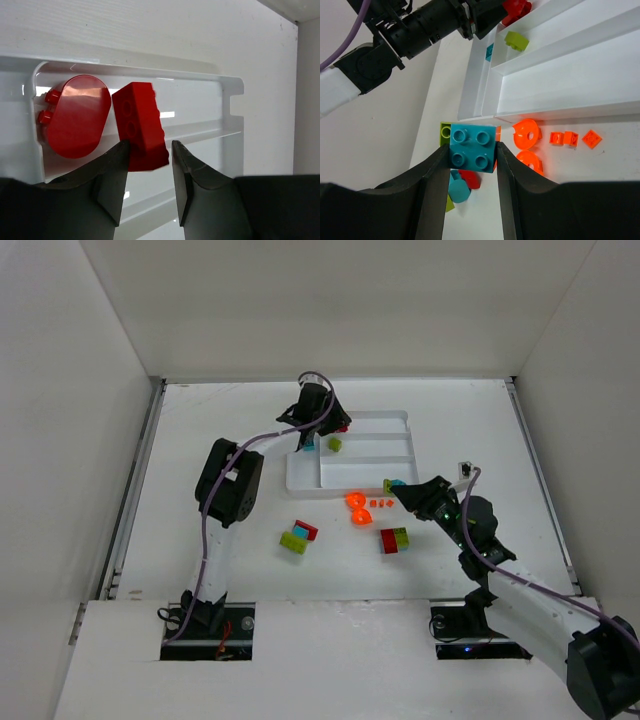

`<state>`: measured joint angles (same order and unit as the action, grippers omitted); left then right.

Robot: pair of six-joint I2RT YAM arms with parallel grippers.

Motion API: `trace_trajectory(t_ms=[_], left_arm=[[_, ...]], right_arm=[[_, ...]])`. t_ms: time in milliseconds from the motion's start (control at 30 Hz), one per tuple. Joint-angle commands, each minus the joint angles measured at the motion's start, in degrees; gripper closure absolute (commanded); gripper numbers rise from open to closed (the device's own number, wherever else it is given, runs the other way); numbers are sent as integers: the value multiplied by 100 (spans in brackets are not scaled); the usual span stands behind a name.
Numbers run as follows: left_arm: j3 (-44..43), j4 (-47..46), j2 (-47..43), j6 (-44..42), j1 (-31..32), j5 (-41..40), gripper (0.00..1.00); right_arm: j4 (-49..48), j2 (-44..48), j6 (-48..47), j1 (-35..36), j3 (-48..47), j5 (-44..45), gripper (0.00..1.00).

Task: Sort the legos into containers by color

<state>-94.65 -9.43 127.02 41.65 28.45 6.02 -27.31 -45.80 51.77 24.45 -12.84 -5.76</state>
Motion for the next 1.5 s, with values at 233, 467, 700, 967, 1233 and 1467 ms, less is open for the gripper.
trace_trajectory(t_ms=[233, 467, 700, 967, 1233, 1467], left_arm=[[-98, -76, -326, -227, -10, -22, 49], [1227, -541, -1678, -236, 235, 30, 62], [3530, -1411, -3612, 290, 999, 171, 55], [4780, -1685, -4554, 494, 1606, -127, 49], [5106, -1676, -4766, 484, 1624, -295, 51], [5106, -1861, -4625, 555, 1730, -119, 52]], right_arm=[[-196, -131, -123, 47, -34, 119, 73], [-196, -332, -123, 134, -210, 145, 74], [-327, -833, -132, 451, -526, 382, 74], [-451, -1431, -132, 934, -939, 698, 74], [-398, -1554, -132, 1119, -1115, 875, 74], [-398, -1651, -132, 1216, -1168, 936, 74]])
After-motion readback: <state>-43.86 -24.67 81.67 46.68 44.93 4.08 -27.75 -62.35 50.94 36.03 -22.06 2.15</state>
